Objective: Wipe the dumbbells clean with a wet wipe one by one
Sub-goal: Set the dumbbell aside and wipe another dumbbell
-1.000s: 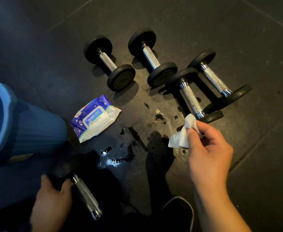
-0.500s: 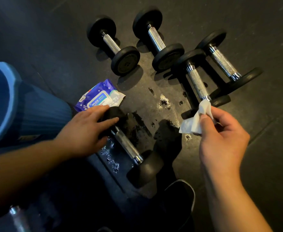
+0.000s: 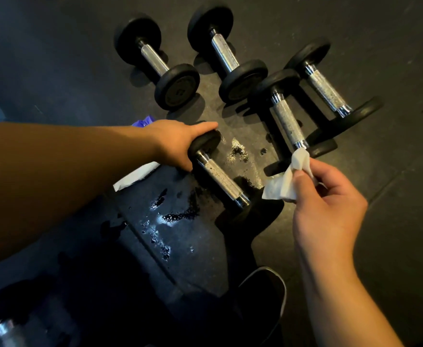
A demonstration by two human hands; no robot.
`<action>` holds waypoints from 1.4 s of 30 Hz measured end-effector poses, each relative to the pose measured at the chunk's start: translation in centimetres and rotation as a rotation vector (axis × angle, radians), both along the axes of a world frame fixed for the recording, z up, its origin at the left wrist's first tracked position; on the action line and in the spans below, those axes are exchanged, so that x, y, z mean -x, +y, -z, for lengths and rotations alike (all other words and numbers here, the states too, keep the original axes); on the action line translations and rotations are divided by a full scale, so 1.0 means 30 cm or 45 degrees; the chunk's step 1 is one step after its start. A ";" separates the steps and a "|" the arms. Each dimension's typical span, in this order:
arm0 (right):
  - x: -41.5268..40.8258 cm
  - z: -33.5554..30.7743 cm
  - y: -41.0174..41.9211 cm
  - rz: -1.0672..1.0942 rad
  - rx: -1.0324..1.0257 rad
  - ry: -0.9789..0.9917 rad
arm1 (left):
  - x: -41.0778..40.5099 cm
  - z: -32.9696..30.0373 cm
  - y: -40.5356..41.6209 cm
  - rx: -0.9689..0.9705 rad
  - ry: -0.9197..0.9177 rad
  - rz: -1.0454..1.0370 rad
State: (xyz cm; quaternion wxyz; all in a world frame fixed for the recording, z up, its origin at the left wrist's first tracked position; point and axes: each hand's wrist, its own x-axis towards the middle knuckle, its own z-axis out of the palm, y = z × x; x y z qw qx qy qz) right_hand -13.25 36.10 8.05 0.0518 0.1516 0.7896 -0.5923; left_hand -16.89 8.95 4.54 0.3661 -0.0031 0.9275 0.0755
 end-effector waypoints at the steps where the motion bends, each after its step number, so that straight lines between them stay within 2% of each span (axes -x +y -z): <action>1: 0.002 0.000 0.004 0.007 -0.003 -0.006 | 0.012 -0.001 0.000 -0.006 -0.012 -0.011; 9: 0.010 0.003 0.032 0.074 -0.003 -0.035 | 0.051 -0.004 0.029 0.045 -0.017 -0.169; 12: 0.020 0.002 0.054 0.128 0.001 -0.021 | 0.015 -0.013 0.036 0.015 -0.153 -0.447; 17: 0.018 -0.008 0.081 0.141 0.012 -0.041 | -0.094 0.004 0.049 -0.279 -0.543 -1.184; 20: 0.015 -0.003 0.084 0.068 -0.020 -0.060 | -0.150 0.033 0.029 -0.355 -0.748 -1.334; 26: -0.020 0.029 0.077 -0.230 -0.283 -0.088 | -0.184 0.003 0.021 -0.430 -0.622 -1.331; 29: -0.073 0.065 0.036 -0.425 -0.519 0.026 | -0.220 -0.024 0.016 -0.492 -0.359 -1.329; 31: -0.108 0.094 0.004 -0.517 -0.632 0.114 | -0.259 -0.038 0.007 -0.391 -0.114 -1.187; 33: -0.133 0.125 -0.017 -0.569 -0.721 0.184 | -0.310 -0.041 0.011 -0.262 0.039 -0.877; 35: -0.144 0.151 -0.033 -0.607 -0.794 0.249 | -0.370 -0.034 0.030 -0.126 0.091 -0.541; 37: -0.156 0.167 -0.053 -0.660 -0.853 0.313 | -0.419 -0.021 0.061 -0.022 0.095 -0.343; 40: -0.178 0.181 -0.091 -0.760 -0.950 0.356 | -0.439 0.004 0.091 -0.022 0.115 -0.313; 42: -0.186 0.195 -0.116 -0.832 -0.976 0.289 | -0.427 0.011 0.089 -0.040 0.118 -0.336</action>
